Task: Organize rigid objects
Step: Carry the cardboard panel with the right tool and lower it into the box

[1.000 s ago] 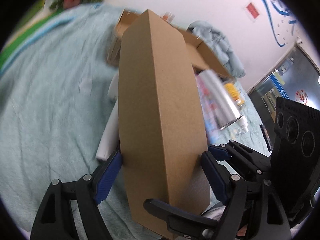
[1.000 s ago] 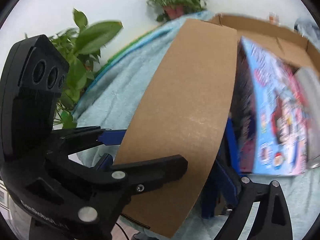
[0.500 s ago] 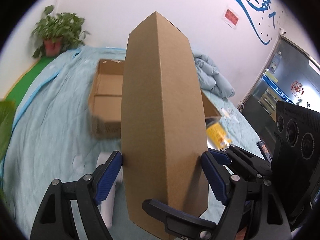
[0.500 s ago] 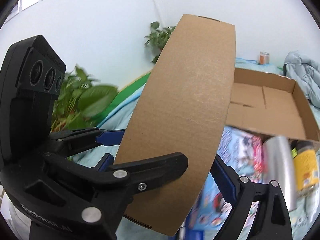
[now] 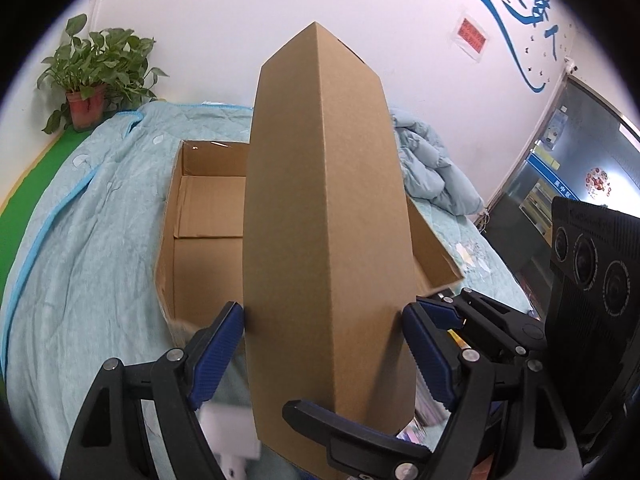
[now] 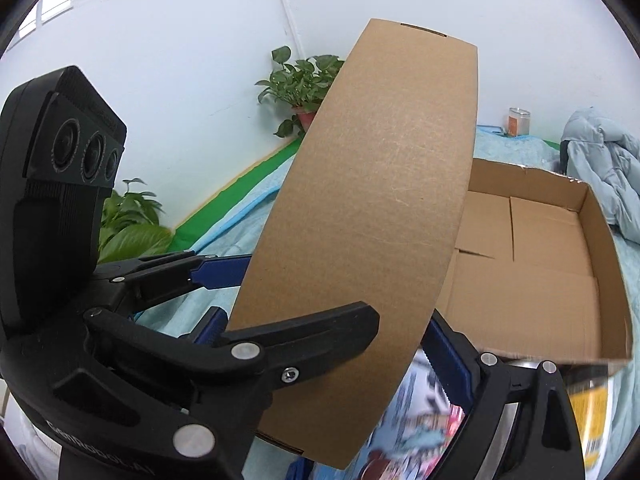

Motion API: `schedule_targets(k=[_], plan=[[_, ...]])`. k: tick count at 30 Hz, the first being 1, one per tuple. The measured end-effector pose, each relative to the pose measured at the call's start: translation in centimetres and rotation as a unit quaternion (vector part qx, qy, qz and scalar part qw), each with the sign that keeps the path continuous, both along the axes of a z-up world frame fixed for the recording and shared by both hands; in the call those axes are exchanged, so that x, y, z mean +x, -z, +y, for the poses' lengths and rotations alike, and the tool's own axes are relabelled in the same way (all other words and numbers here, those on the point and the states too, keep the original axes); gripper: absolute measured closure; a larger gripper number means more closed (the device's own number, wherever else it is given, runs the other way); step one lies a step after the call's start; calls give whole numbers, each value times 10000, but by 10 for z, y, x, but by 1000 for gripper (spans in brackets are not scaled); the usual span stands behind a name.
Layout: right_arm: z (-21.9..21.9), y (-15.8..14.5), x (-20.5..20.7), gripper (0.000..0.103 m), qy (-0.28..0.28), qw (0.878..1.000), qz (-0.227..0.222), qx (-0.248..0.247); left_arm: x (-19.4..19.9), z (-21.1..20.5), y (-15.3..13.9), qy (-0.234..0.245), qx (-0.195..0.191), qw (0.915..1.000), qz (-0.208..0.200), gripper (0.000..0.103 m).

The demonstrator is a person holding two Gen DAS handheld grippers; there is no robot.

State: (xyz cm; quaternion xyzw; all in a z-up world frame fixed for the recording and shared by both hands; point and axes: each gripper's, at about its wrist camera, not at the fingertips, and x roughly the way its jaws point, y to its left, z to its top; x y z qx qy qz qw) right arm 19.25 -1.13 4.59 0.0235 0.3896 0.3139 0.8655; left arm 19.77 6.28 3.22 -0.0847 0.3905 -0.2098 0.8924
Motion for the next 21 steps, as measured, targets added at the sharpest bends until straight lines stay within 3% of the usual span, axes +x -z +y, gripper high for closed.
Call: schedule_targets(k=[11, 21], plan=[[37, 13, 106, 9, -261, 9988, 414, -89, 78, 28, 19, -115, -3, 9991, 407, 22], [69, 45, 164, 8, -358, 9943, 1003, -14, 141, 51, 49, -393, -48, 9961, 792, 23]])
